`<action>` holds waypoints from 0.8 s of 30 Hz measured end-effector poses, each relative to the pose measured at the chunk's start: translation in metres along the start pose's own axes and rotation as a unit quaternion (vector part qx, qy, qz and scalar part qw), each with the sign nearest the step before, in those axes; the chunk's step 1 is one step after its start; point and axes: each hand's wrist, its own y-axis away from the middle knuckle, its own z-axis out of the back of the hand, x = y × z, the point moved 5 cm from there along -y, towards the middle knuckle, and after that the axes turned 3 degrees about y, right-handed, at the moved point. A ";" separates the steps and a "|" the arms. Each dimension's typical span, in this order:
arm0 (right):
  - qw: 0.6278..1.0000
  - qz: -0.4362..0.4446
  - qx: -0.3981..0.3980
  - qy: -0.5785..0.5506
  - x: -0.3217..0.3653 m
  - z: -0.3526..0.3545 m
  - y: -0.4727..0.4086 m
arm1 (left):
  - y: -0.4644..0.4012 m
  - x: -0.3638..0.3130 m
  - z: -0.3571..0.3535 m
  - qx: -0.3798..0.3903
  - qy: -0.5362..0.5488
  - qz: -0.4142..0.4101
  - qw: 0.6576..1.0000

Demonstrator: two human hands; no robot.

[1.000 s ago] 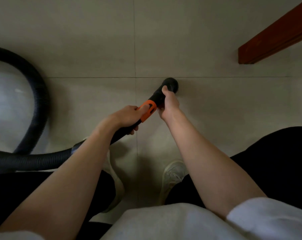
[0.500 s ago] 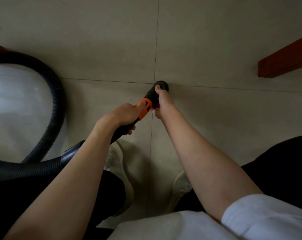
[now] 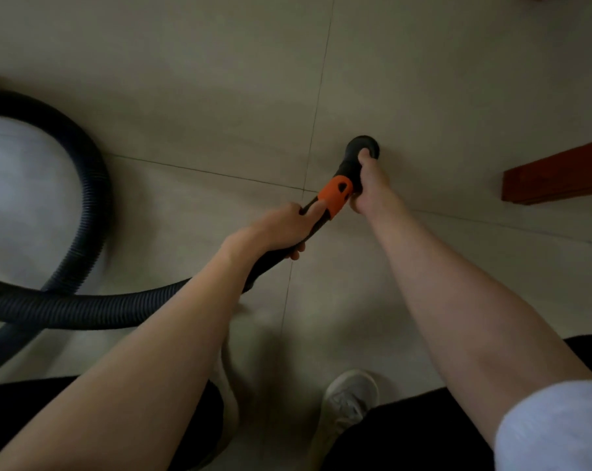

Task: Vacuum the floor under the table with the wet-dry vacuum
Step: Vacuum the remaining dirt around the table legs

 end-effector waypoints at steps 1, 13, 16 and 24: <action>1.000 -0.001 0.019 0.011 0.002 -0.010 -0.002 | 0.000 0.005 0.004 -0.019 0.011 -0.002 1.000; 0.997 0.031 0.033 0.066 0.012 -0.043 -0.023 | -0.018 0.002 0.014 -0.086 0.023 -0.002 0.996; 0.997 0.052 -0.020 0.047 0.035 0.000 -0.033 | -0.030 -0.027 -0.009 -0.050 -0.008 -0.030 0.998; 0.995 0.062 -0.064 0.047 0.054 0.033 -0.036 | -0.044 -0.044 -0.032 -0.029 -0.029 -0.055 0.998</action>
